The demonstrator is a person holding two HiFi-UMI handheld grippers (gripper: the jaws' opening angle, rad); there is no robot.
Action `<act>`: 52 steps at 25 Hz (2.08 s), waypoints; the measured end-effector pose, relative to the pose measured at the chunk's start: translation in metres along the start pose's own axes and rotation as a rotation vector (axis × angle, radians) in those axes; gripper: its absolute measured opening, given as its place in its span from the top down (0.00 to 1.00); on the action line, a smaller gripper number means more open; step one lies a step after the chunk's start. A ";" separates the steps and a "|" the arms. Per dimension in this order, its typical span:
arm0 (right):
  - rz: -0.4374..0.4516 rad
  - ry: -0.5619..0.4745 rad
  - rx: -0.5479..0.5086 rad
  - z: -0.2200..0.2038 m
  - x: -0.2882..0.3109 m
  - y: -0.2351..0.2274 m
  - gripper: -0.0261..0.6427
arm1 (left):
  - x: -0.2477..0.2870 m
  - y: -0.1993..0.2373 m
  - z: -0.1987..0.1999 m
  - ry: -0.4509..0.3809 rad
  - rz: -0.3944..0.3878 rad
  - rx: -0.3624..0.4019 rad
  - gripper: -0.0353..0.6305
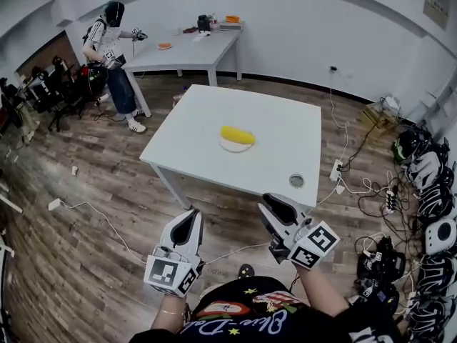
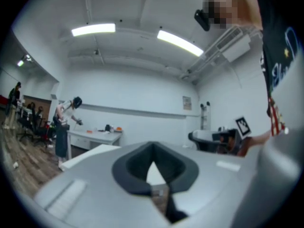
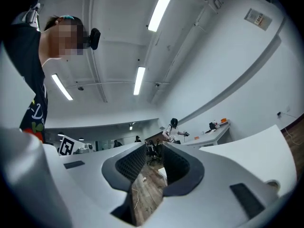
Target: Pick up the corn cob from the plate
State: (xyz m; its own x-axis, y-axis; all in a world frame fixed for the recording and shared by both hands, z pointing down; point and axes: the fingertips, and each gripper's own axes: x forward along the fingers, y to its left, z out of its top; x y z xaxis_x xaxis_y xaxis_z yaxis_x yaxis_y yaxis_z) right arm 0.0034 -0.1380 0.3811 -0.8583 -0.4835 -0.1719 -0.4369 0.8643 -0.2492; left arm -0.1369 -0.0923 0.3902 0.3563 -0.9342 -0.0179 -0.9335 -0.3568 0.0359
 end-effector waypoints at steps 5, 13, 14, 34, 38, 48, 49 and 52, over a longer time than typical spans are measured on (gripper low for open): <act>0.015 0.165 -0.055 -0.037 0.077 -0.064 0.81 | 0.056 0.043 -0.012 0.046 -0.010 -0.001 0.95; -0.050 0.497 -0.271 -0.090 0.188 -0.194 0.63 | 0.163 0.126 -0.020 0.038 -0.076 -0.019 0.95; -0.058 0.535 -0.303 -0.095 0.200 -0.210 0.62 | 0.178 0.134 -0.017 0.033 -0.091 -0.006 0.95; 0.011 1.133 -0.293 -0.234 0.290 -0.366 0.59 | 0.298 0.284 -0.038 0.123 -0.110 -0.095 0.95; -0.005 1.127 -0.276 -0.230 0.288 -0.366 0.59 | 0.299 0.279 -0.040 0.127 -0.124 -0.092 0.95; -0.245 0.694 -0.191 -0.135 0.259 -0.340 0.59 | 0.291 0.253 -0.039 0.118 -0.146 -0.069 0.95; -0.264 0.622 -0.164 -0.121 0.259 -0.334 0.59 | 0.291 0.251 -0.038 0.114 -0.151 -0.065 0.95; -0.300 0.405 -0.064 -0.077 0.256 -0.313 0.59 | 0.290 0.245 -0.031 0.104 -0.159 -0.050 0.95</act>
State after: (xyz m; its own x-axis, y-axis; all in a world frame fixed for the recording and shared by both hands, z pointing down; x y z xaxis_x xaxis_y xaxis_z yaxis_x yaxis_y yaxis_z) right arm -0.0999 -0.5218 0.4890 -0.7227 -0.6298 0.2848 -0.6847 0.7088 -0.1699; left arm -0.2609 -0.4502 0.4251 0.5040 -0.8604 0.0755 -0.8628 -0.4974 0.0903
